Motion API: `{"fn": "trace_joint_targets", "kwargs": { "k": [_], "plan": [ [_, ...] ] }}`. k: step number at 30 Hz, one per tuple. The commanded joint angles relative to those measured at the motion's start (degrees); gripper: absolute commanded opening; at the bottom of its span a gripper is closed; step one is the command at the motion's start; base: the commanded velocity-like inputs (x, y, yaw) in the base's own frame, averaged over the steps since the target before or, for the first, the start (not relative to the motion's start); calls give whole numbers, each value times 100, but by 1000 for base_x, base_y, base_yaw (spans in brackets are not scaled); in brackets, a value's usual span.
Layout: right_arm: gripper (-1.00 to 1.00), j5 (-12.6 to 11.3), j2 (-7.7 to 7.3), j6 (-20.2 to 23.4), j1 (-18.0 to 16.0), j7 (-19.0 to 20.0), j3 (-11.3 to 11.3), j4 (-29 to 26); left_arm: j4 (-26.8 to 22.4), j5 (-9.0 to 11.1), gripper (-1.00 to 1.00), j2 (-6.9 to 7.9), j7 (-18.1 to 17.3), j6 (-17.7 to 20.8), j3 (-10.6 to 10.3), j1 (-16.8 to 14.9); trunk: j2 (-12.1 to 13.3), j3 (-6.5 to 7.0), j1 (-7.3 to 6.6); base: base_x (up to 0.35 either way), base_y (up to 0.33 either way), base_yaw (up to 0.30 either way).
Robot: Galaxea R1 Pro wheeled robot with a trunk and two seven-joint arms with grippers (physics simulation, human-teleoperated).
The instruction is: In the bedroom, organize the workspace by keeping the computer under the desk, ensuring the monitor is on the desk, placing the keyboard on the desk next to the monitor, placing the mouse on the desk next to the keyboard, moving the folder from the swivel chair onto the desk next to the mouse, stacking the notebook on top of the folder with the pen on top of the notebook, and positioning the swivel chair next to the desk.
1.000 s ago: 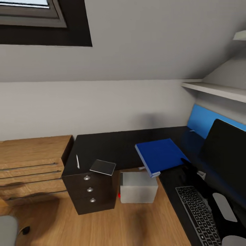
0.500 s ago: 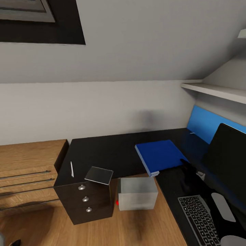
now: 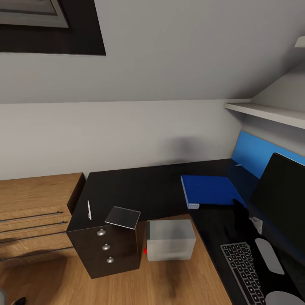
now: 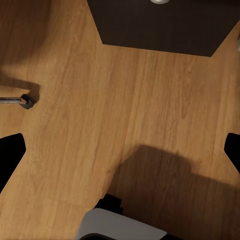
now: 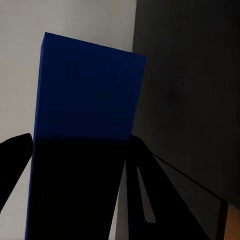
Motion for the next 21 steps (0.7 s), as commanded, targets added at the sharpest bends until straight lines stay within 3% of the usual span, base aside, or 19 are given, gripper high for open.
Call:
{"fn": "trace_joint_targets", "kwargs": {
  "k": [1,5,7,8,9,13,21],
  "plan": [
    [-100,-42,1,34,-5,14,-14,2,-1,54,100,3,31,-32,-49,-6,-7,-8,1,0,0,0],
    [-100,-43,18,7,-5,-5,-11,13,-1,54,100,3,31,-32,-49,-5,-7,-8,1,0,0,0],
    [-100,-38,104,-6,-5,-13,-11,12,-1,55,100,3,32,-32,-49,-5,-7,-8,1,0,0,0],
    [-100,-7,263,-15,-5,-22,-6,4,-1,55,100,3,26,-32,-49,-6,-7,-8,1,0,0,0],
    [-100,-3,301,-17,-5,-24,-6,2,-1,57,100,3,27,-32,-49,-6,-7,-8,1,0,0,0],
    [-100,0,360,-25,-5,-18,-3,0,-1,57,100,3,28,-32,-49,-6,-7,-8,1,21,6,0],
    [-100,12,428,-15,-28,14,49,23,-34,34,100,-30,31,-65,-82,-10,-7,-8,1,209,117,0]
  ]
}}
